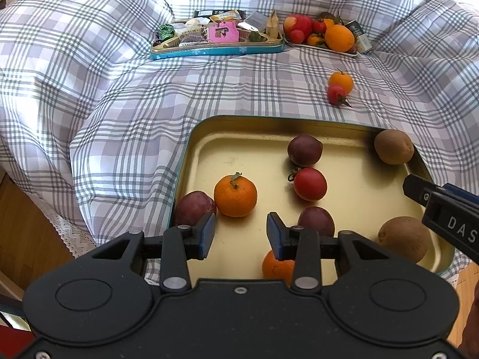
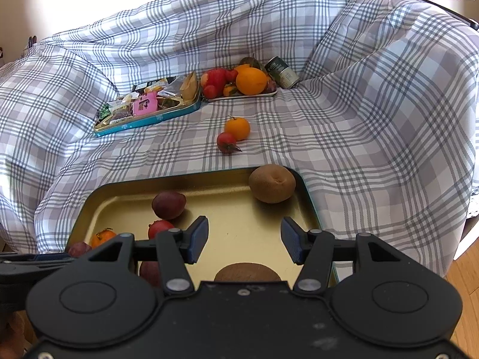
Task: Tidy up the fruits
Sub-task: 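Move both open tools from the tray toward the tomato and tangerine on the cloth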
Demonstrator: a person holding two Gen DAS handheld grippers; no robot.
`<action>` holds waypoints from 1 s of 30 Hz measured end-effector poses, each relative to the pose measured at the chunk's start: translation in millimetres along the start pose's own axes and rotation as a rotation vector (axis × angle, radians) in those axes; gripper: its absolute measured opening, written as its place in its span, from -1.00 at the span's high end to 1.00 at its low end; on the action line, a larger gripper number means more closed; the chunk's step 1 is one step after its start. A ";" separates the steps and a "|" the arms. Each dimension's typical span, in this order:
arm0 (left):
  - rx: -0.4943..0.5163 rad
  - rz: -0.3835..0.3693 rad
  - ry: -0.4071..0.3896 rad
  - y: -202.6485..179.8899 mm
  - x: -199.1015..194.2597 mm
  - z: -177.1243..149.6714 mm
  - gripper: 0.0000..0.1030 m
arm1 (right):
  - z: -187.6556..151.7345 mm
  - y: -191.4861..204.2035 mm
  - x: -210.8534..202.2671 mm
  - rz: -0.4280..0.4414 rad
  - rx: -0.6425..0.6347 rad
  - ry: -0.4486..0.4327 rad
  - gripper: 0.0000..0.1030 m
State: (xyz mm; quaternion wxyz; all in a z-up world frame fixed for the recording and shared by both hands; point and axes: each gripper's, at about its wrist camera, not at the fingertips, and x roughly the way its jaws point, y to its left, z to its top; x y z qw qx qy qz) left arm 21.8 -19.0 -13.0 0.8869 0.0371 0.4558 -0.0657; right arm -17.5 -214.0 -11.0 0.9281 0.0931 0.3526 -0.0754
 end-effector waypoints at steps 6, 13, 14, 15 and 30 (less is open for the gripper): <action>0.006 0.003 -0.001 -0.4 1.9 0.4 0.08 | -1.5 1.5 2.9 0.005 -0.012 0.016 -0.13; 0.014 0.008 0.018 -1.5 9.8 5.8 0.08 | -1.1 0.2 9.9 0.007 -0.007 0.039 -0.13; 0.015 0.008 0.022 -1.4 11.3 6.9 0.08 | -0.9 -0.1 11.2 0.005 -0.004 0.043 -0.13; 0.015 0.008 0.026 -1.4 12.5 8.3 0.08 | -0.3 -0.9 13.0 0.003 -0.001 0.048 -0.13; 0.059 -0.018 0.029 -12.9 29.0 44.5 0.08 | 24.8 -15.1 33.5 -0.015 0.057 0.043 -0.12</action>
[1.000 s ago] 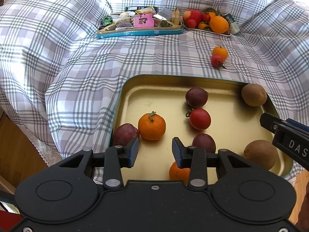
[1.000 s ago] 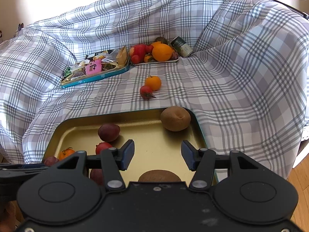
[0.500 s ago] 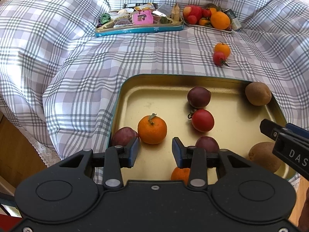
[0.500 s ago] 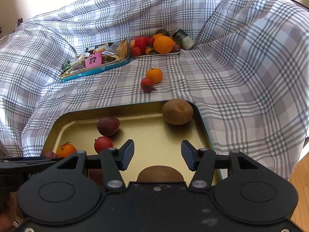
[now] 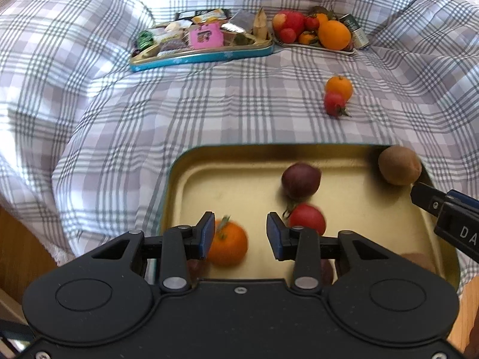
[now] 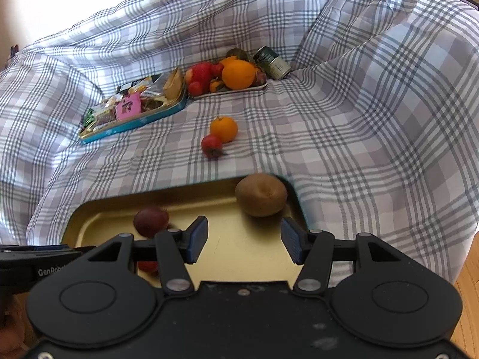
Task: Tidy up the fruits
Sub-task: 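Move both open tools from the tray toward the tomato and tangerine on the cloth, then close the left tool on the red tomato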
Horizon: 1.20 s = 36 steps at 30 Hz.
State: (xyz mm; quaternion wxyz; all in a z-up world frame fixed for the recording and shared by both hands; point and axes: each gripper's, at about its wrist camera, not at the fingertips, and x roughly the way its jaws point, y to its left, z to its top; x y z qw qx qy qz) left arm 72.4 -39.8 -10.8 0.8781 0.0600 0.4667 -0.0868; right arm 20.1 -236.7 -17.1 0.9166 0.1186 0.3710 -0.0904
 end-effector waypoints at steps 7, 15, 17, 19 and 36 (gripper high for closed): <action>0.048 -0.016 -0.061 -15.2 6.5 28.4 0.08 | 22.7 -2.1 14.0 -0.033 -0.014 -0.020 -0.12; 0.043 -0.056 -0.023 -29.5 33.7 61.3 0.08 | 47.2 -7.0 40.7 -0.050 -0.036 -0.016 -0.12; 0.054 -0.063 -0.020 -33.1 40.3 66.9 0.08 | 51.6 -7.3 47.7 -0.052 -0.043 -0.012 -0.13; 0.068 -0.066 -0.023 -37.7 46.0 72.6 0.08 | 56.9 -8.6 55.6 -0.055 -0.047 -0.010 -0.13; 0.115 -0.155 0.017 -78.1 89.2 114.7 0.08 | 80.1 -20.4 102.1 -0.068 -0.042 0.005 -0.13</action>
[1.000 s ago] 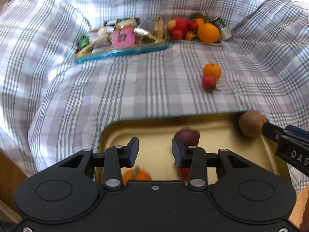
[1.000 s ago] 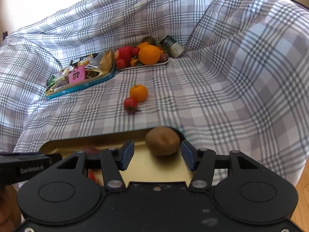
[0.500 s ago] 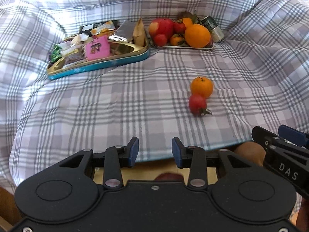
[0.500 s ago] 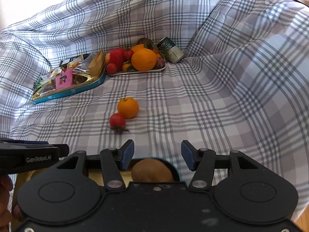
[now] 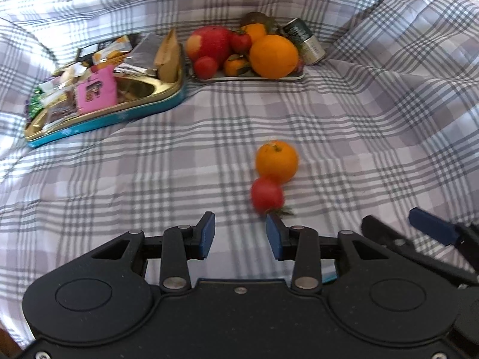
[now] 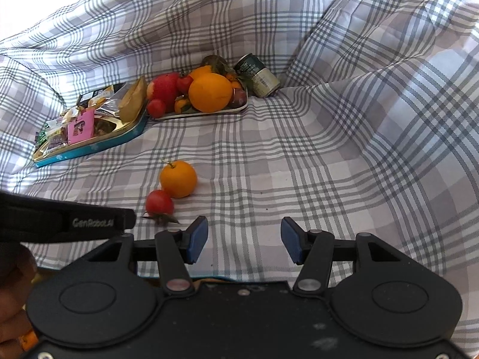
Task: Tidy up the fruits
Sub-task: 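Close the left tool on the red tomato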
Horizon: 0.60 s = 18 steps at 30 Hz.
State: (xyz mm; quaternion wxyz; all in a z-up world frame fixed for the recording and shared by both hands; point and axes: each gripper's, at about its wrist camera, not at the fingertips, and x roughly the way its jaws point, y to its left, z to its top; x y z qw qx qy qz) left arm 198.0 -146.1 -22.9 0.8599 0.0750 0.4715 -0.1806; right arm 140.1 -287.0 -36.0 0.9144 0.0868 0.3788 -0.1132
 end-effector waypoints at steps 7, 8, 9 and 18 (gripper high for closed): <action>0.009 -0.043 -0.015 -10.3 13.0 12.1 0.08 | 0.2 -5.1 8.0 -0.016 0.017 0.010 -0.13; 0.010 -0.042 -0.011 -11.7 15.8 13.4 0.08 | 0.2 -6.2 8.7 -0.018 0.020 0.012 -0.13; 0.013 -0.043 -0.008 -12.9 19.2 14.5 0.08 | -0.1 -7.0 8.4 -0.021 0.022 0.012 -0.13; -0.020 -0.018 0.020 -8.9 42.4 16.6 0.04 | -0.7 -8.8 7.6 -0.034 0.025 0.015 -0.13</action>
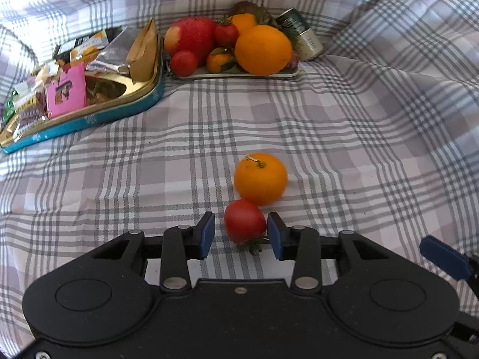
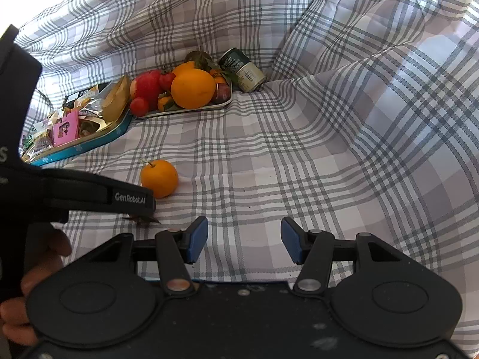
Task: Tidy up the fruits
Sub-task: 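Close the left tool on the red tomato, then close the right tool on the orange tangerine while the left tool holds the tomato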
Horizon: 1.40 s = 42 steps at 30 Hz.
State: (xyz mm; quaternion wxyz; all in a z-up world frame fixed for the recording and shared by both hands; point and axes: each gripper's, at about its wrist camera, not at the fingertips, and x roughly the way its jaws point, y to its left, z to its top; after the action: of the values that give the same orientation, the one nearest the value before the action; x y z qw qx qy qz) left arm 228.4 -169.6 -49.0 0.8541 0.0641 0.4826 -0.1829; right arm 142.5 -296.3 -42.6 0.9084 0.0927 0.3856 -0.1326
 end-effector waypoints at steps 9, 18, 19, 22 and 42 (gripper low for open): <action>-0.046 0.006 -0.010 16.8 -5.3 2.2 0.17 | -1.0 3.9 -1.6 0.003 -0.001 0.009 -0.13; -0.097 0.104 -0.009 66.5 -20.8 -0.9 0.17 | 0.9 18.1 -0.9 0.025 -0.027 0.017 -0.12; -0.104 0.115 -0.010 72.6 -22.5 -2.0 0.17 | 1.2 20.8 -0.9 0.026 -0.034 0.017 -0.12; -0.119 0.151 -0.005 86.8 -22.9 -5.3 0.17 | 2.2 29.1 0.2 0.033 -0.050 0.017 -0.12; -0.184 0.159 -0.003 125.1 -12.2 -15.4 0.15 | 19.6 80.2 39.1 0.081 -0.110 0.039 -0.12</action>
State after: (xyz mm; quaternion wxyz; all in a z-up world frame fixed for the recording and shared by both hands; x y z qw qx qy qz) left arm 257.2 -46.4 -55.1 0.8689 0.0233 0.4894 -0.0697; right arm 206.9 -232.2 -52.2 0.9091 0.0608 0.4058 -0.0723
